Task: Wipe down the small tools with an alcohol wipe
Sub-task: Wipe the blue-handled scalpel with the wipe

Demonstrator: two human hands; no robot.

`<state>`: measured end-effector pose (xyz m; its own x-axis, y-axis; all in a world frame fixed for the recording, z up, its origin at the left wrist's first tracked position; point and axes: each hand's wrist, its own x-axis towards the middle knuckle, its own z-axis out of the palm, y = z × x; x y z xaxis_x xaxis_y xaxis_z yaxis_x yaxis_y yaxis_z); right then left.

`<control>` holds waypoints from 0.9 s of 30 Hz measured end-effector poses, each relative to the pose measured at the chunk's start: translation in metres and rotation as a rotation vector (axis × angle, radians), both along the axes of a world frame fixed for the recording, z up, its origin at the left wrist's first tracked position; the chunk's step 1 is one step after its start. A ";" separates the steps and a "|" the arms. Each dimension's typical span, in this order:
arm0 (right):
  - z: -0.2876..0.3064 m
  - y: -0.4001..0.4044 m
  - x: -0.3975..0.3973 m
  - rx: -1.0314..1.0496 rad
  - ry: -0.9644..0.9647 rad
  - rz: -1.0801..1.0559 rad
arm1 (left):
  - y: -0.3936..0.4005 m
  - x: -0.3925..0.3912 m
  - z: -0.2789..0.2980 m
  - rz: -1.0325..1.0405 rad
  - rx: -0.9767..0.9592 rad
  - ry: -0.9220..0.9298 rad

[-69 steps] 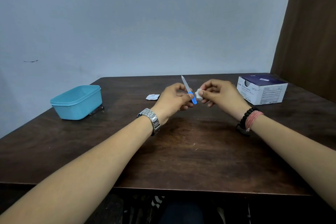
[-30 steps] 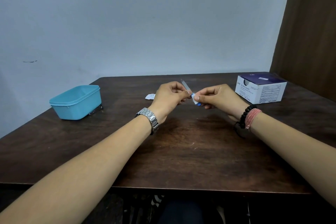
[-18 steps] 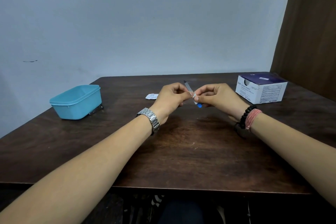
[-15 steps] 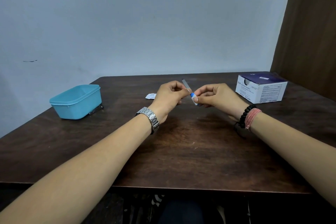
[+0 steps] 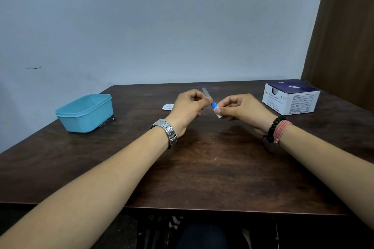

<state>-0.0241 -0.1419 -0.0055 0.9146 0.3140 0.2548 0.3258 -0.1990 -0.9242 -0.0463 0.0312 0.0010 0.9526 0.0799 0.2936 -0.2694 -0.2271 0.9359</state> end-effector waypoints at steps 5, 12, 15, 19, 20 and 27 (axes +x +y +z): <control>-0.001 -0.001 0.000 -0.021 0.008 -0.011 | -0.001 0.000 -0.001 -0.030 0.032 0.013; 0.001 -0.001 0.000 0.005 -0.040 0.010 | -0.003 0.000 -0.004 -0.057 0.079 0.015; 0.001 -0.001 0.000 -0.020 -0.054 0.019 | -0.003 -0.001 -0.003 -0.053 0.071 0.009; 0.001 -0.002 0.001 -0.061 -0.076 0.037 | -0.001 0.000 -0.001 -0.020 0.047 -0.002; 0.001 -0.002 0.001 -0.070 -0.085 0.036 | -0.001 0.000 -0.001 -0.019 0.053 0.002; 0.000 -0.002 0.002 -0.089 -0.127 -0.017 | -0.004 -0.003 -0.001 -0.047 0.076 0.033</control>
